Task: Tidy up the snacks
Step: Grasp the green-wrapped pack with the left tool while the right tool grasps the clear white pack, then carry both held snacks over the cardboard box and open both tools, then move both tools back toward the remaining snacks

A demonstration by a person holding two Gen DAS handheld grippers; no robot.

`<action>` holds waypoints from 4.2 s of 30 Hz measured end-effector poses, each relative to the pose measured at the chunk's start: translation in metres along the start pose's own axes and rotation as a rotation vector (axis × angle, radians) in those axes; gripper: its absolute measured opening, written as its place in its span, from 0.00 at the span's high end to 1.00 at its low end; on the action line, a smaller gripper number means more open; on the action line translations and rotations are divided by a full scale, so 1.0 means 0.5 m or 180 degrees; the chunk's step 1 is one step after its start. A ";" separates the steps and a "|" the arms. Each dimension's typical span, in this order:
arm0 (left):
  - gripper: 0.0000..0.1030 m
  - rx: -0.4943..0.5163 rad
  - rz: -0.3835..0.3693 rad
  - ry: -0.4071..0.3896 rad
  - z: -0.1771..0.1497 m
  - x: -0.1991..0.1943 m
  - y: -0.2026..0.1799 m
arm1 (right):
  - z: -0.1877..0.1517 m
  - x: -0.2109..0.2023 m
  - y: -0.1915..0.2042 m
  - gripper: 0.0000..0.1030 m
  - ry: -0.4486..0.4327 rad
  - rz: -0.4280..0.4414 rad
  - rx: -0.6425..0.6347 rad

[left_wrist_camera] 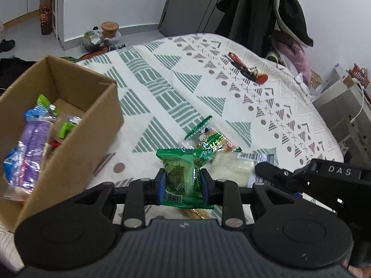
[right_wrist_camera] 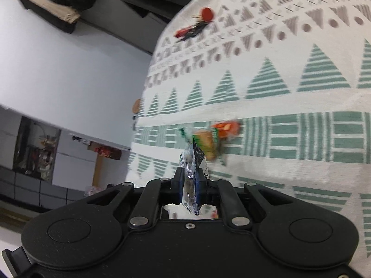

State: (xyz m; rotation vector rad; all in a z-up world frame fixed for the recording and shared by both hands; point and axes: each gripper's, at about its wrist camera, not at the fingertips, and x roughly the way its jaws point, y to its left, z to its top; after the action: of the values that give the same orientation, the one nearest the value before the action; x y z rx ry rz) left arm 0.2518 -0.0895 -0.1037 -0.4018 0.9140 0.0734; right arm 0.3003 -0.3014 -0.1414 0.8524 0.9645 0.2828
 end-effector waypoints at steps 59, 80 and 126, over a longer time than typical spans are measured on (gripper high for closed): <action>0.71 -0.0588 0.0349 -0.0382 0.075 -0.199 0.365 | -0.192 0.084 0.268 0.78 0.0166 0.0331 -0.0849; 0.28 -0.0455 0.0499 -0.0394 0.063 -0.184 0.285 | -0.123 -0.015 0.182 0.45 -0.0065 -0.0153 -0.0614; 0.28 -0.0196 0.0080 -0.0031 -0.006 -0.012 0.103 | -0.103 0.100 -0.027 0.50 0.0446 -0.0662 0.0705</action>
State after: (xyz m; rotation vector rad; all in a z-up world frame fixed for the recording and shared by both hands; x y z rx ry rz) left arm 0.2339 -0.0424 -0.1164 -0.4467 0.9089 0.1268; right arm 0.2848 -0.2560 -0.1962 0.9336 1.2219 0.0574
